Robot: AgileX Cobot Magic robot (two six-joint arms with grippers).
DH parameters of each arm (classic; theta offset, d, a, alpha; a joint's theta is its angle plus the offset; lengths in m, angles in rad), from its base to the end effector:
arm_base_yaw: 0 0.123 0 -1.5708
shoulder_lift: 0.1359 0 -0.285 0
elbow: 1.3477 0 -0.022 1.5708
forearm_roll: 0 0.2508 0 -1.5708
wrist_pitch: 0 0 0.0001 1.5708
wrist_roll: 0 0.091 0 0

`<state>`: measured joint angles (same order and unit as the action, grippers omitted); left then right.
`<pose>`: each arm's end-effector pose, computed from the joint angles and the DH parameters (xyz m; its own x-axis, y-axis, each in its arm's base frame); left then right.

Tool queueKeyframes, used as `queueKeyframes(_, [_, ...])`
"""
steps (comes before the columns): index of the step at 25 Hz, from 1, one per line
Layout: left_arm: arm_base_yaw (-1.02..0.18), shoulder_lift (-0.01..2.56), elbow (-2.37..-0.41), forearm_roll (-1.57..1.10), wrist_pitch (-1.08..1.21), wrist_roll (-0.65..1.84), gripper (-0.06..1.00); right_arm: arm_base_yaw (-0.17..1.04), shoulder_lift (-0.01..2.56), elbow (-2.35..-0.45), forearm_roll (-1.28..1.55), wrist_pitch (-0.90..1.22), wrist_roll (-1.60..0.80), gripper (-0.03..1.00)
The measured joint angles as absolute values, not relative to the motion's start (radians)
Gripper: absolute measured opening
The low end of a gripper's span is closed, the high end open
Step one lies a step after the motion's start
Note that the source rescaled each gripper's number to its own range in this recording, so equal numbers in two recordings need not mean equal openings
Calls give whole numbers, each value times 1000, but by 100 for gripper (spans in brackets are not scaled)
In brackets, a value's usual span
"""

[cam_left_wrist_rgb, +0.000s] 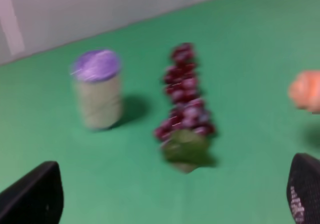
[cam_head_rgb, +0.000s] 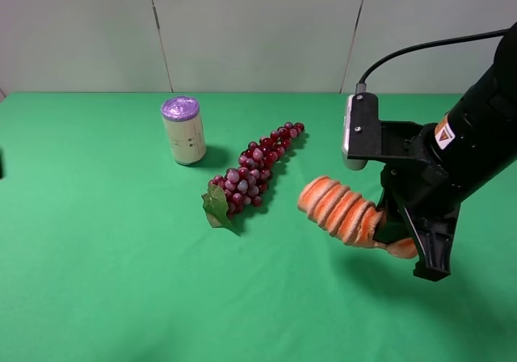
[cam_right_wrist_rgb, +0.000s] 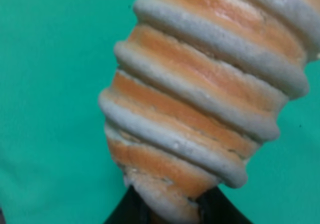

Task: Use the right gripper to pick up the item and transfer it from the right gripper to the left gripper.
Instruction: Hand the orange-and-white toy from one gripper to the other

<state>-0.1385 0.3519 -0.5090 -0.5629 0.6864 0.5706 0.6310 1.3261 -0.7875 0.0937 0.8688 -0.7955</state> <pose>0.0614 -0.0397 0.3082 -0.2965 0.1518 -0.9429 0.4810 0.8767 -0.0101 0.1794 0.1391 0.2288 -0.1758 -0.9567 -0.2319 -0.9715 0.2067 -0.1164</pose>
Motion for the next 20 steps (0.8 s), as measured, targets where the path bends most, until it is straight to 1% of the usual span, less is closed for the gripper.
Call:
queueKeyframes(4, [-139,566,-509,-905,662,1002,100,631,1326,-804,94,905,-797,0])
queueKeyframes(7, [-139,725,-509,-1139,696,1327,100,631,1326,-862,93,958,-800,0])
queueKeyframes(12, [-139,950,-509,-1419,784,1760,100,631,1326,-963,91,1040,-833,0])
queueKeyframes(15, [-139,1048,-509,-1516,873,1968,100,631,1326,-1020,91,1086,-865,0])
queueKeyframes(20, [-139,1175,-531,-1588,998,2144,100,631,1327,-1081,90,1122,-894,0])
